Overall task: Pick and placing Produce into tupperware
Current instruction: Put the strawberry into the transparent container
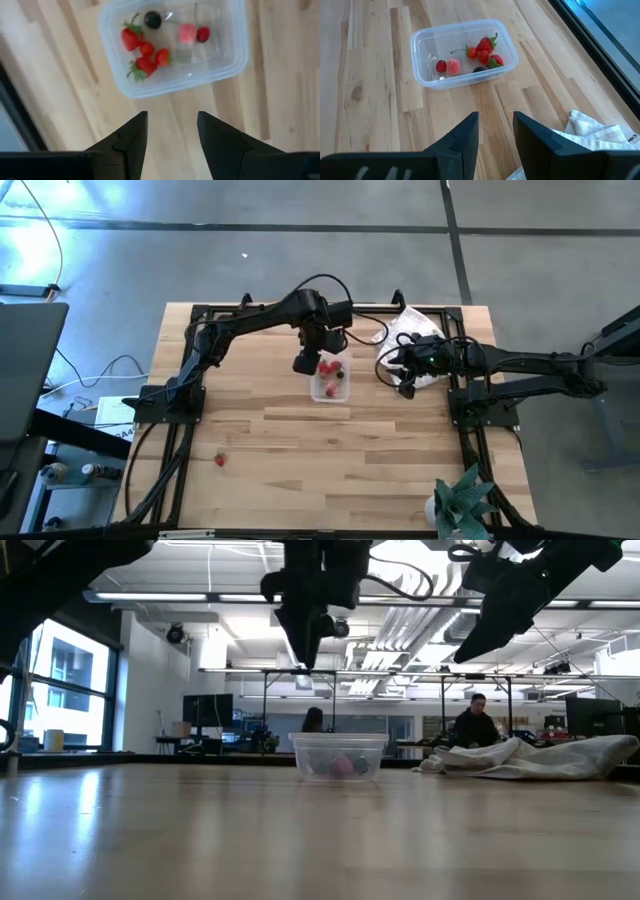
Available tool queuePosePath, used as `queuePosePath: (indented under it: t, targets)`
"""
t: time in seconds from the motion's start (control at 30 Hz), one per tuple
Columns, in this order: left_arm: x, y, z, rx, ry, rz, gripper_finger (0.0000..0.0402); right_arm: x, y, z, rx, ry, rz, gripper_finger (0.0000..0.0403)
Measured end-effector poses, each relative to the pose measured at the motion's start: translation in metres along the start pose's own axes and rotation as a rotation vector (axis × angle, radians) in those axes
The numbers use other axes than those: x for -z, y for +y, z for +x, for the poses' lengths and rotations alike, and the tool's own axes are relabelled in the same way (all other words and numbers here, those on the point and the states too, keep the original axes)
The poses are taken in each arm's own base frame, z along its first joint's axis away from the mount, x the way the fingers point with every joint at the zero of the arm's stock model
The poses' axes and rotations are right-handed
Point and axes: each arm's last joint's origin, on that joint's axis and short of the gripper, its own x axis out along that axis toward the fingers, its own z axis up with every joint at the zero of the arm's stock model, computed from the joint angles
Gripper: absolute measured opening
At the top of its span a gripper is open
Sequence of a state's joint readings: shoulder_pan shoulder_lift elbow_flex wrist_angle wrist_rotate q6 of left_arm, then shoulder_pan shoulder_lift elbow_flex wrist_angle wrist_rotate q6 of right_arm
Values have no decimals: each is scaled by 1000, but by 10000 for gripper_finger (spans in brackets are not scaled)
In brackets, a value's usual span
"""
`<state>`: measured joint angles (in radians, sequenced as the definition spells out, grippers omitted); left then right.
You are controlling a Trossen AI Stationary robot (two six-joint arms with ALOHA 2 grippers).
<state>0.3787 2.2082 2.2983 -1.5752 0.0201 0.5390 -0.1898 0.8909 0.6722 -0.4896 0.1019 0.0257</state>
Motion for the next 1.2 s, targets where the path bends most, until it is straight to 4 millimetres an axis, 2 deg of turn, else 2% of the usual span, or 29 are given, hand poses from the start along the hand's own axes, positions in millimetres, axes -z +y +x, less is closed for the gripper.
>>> queuePosePath:
  t: [0.2,0.43,0.53,0.73,1.03,1.2]
  targets:
    - [6,-12,-16,-40,-14,-22,163,0,0,0,0,0,0,112]
    - [26,-48,-36,-95,28,-42,163,0,0,0,0,-1,0,112]
    - [39,-64,-37,-145,83,-44,163,0,0,0,0,-1,0,112]
    - [70,-93,-33,-192,139,-62,163,0,0,0,0,-1,0,112]
    - [127,-145,-32,-187,-94,-117,163,0,0,0,0,-1,0,112]
    - [165,-180,-23,-120,-124,-124,163,0,0,0,0,-1,0,112]
